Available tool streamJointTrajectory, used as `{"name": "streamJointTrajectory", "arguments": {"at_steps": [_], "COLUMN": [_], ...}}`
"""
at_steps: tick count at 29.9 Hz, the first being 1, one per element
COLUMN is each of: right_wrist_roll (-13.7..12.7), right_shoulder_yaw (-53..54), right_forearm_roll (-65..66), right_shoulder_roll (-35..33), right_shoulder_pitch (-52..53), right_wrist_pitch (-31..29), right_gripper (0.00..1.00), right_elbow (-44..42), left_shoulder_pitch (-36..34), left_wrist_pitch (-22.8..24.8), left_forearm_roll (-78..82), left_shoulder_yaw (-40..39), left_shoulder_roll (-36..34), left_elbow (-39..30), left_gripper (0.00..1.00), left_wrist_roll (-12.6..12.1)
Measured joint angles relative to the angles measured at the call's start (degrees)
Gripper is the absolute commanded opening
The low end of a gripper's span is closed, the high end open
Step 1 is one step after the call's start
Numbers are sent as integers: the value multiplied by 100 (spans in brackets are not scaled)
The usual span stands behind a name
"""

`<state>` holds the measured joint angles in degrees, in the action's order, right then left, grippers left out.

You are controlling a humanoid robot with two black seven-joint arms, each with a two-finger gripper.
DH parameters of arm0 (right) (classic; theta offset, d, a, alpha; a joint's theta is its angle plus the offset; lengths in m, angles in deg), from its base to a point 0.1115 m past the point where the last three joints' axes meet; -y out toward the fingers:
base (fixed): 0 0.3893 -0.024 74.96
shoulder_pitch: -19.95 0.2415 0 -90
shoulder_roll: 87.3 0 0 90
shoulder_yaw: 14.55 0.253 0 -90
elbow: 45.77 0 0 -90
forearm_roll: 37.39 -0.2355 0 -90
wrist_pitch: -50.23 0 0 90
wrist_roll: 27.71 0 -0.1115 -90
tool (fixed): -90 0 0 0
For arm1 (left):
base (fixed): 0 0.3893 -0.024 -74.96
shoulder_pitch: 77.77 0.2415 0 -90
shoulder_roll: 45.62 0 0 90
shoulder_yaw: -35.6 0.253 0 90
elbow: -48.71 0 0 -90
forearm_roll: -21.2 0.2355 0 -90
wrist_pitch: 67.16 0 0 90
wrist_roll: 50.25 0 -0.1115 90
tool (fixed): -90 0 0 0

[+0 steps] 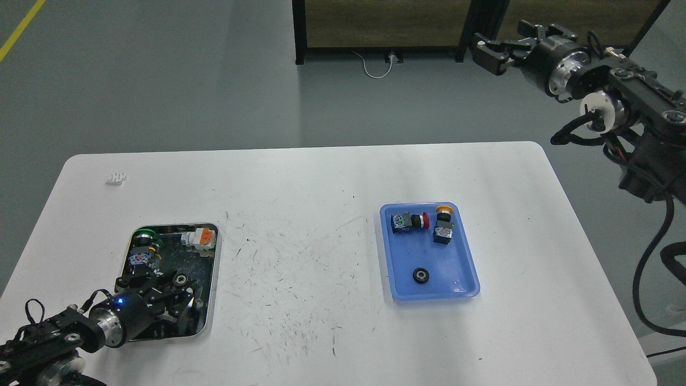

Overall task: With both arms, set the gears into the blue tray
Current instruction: 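Grasp the second black gear on the circuit board with the left gripper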

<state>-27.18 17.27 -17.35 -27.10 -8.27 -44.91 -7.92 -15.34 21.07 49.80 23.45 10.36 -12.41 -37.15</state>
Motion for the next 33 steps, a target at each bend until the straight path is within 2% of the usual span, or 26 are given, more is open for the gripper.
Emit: {"name": "streamJointTrajectory", "arguments": {"at_steps": [9, 26, 33], "right_wrist_roll": [0, 0, 0], "right_shoulder_yaw": [0, 0, 0], "right_forearm_roll": [0, 0, 0], "right_shoulder_roll": [1, -16, -25], "right_shoulder_pitch": [9, 27, 27], "right_wrist_pitch": [4, 4, 5], "right_gripper": [94, 94, 94], "right_elbow": [-3, 4, 0], "left_shoulder_pitch": [-33, -191, -583], "left_wrist_pitch": [15, 85, 184], "left_forearm_roll": [-4, -19, 48], "left_shoulder_yaw": [4, -35, -3], "left_shoulder_roll": [-17, -337, -765], "left_elbow": [6, -225, -838], "left_gripper": [34, 33, 33], "left_wrist_roll": [-1, 4, -218]}}
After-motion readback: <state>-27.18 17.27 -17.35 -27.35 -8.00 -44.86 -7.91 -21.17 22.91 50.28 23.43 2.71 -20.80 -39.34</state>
